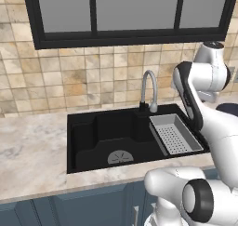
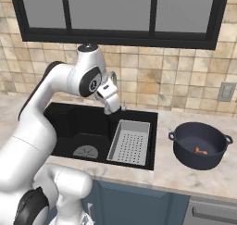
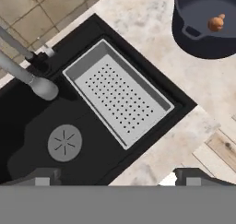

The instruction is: Dump the mushroom from the pot into the sink. Then turn on the water and wash the mushroom. Then turn off the water and put the mushroom back in the pot.

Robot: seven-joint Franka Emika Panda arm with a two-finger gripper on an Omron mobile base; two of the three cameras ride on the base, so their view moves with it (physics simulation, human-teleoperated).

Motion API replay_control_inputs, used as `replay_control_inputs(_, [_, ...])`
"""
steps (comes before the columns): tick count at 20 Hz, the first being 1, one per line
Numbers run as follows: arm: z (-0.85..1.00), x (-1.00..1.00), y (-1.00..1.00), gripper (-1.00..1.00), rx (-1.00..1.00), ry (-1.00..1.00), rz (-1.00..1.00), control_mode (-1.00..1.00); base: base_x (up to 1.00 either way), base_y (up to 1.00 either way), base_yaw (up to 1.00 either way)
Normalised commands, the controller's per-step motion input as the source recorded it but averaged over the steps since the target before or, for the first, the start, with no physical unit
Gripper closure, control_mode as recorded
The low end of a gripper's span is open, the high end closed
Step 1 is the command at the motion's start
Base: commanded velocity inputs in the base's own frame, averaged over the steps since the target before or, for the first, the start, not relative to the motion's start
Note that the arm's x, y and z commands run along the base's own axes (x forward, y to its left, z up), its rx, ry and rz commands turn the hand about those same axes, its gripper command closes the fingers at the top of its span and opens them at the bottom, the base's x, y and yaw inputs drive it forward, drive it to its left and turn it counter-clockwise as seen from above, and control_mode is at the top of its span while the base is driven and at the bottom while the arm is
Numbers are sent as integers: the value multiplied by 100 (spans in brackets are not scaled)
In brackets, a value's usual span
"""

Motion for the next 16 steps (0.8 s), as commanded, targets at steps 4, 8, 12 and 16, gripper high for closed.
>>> replay_control_inputs(4, [-10, 0, -58, -100, 3, 8, -30, -100, 0, 0, 0])
replay_control_inputs(8, [-14, -1, -59, -100, 2, 10, -28, -100, 0, 0, 0])
replay_control_inputs(12, [-14, -2, -55, -100, 1, 10, -28, -100, 0, 0, 0])
replay_control_inputs(16, [-11, 0, -64, -100, 7, 13, -30, -100, 0, 0, 0])
